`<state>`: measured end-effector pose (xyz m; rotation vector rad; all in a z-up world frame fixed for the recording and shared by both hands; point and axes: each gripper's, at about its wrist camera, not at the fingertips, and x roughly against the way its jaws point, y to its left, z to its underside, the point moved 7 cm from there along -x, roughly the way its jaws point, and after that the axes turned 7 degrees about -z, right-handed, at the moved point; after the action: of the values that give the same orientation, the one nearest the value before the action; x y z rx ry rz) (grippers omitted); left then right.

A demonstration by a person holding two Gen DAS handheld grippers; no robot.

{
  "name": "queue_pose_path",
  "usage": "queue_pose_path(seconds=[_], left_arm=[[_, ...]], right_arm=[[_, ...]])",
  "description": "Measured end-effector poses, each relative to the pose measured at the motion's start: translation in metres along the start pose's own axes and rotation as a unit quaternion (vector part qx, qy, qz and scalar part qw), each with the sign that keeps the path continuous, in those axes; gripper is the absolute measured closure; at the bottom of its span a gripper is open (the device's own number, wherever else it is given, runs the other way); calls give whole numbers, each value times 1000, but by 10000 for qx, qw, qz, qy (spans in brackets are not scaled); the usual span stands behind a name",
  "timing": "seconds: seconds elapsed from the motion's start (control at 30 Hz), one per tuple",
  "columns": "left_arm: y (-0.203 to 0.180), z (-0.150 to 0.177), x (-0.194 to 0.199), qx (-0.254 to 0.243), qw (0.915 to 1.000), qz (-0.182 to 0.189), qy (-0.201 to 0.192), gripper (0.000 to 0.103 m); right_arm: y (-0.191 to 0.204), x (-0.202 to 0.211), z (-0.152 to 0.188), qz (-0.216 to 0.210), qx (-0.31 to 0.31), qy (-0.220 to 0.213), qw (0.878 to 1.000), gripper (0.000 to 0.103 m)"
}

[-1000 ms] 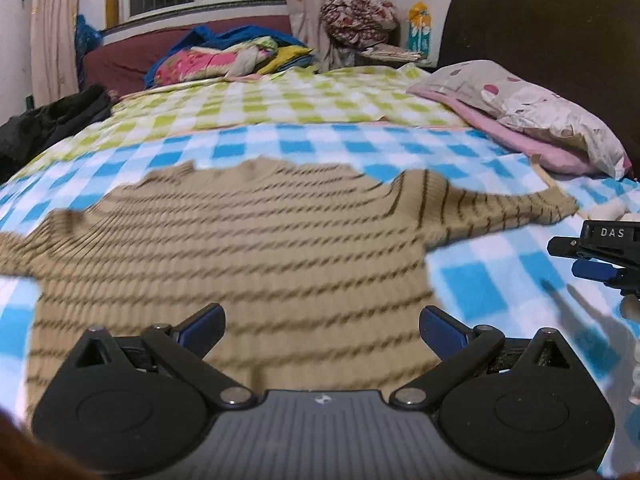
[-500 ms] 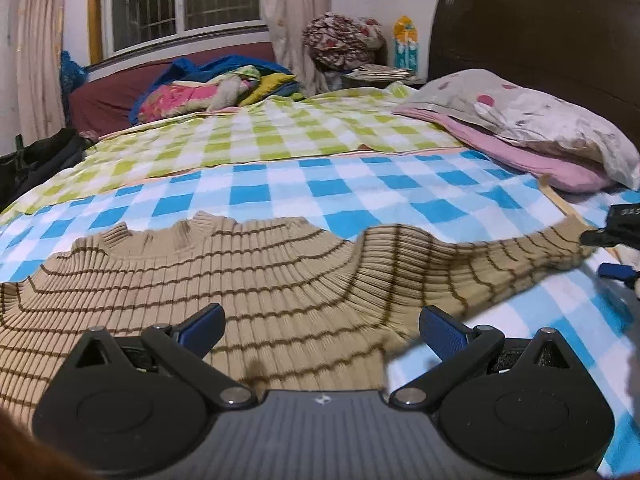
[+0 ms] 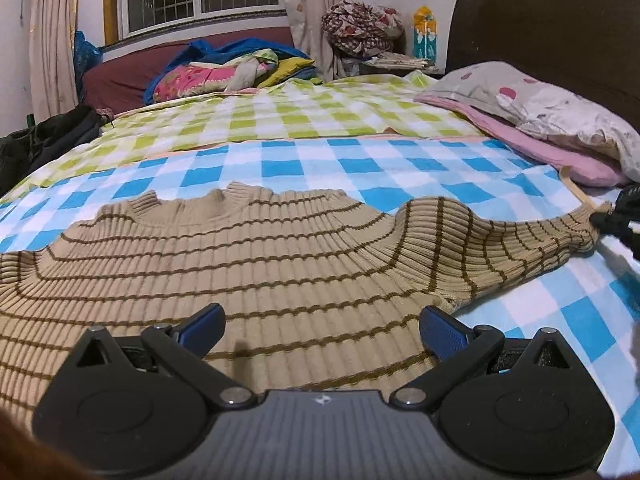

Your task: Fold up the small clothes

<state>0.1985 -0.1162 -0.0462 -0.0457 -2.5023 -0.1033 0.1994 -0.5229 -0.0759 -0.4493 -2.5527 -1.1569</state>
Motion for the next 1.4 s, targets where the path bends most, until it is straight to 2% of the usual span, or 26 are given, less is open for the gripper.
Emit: queue_pose_path(seconds=[0.13, 0.23, 0.4, 0.53, 0.67, 0.77, 0.87, 1.0, 1.2, 1.27, 1.4], left_arm=[[17, -1, 11, 173, 9998, 29, -25, 0], [35, 2, 22, 311, 9995, 79, -5, 0], [81, 8, 44, 386, 9992, 0, -69, 0], [129, 17, 62, 563, 9983, -111, -137, 0], [172, 32, 73, 677, 9973, -260, -152, 0], [201, 46, 78, 714, 9965, -401, -169, 0], [224, 57, 80, 849, 9952, -451, -153, 0], [243, 63, 73, 1050, 9938, -366, -80, 0], [262, 65, 72, 1143, 9928, -341, -143, 0], [267, 66, 72, 1189, 9922, -342, -140, 0], [272, 67, 73, 1237, 9916, -343, -147, 0]], right_arm=[[36, 29, -14, -733, -129, -343, 9966, 96], [83, 53, -10, -1336, 80, -401, 9902, 97], [171, 62, 31, -2069, 490, 32, 9771, 97], [247, 58, 88, -2512, 993, 633, 9607, 97], [307, 42, 160, -2685, 1412, 1177, 9456, 98], [333, 27, 220, -2670, 1686, 1613, 9350, 98], [353, 18, 274, -2568, 2119, 1966, 9222, 98], [360, 7, 338, -2355, 2547, 2380, 9072, 98], [360, 17, 386, -2274, 3099, 2570, 8867, 98], [361, 19, 394, -2290, 3375, 2675, 8730, 97], [358, 23, 405, -2369, 3573, 2903, 8555, 93]])
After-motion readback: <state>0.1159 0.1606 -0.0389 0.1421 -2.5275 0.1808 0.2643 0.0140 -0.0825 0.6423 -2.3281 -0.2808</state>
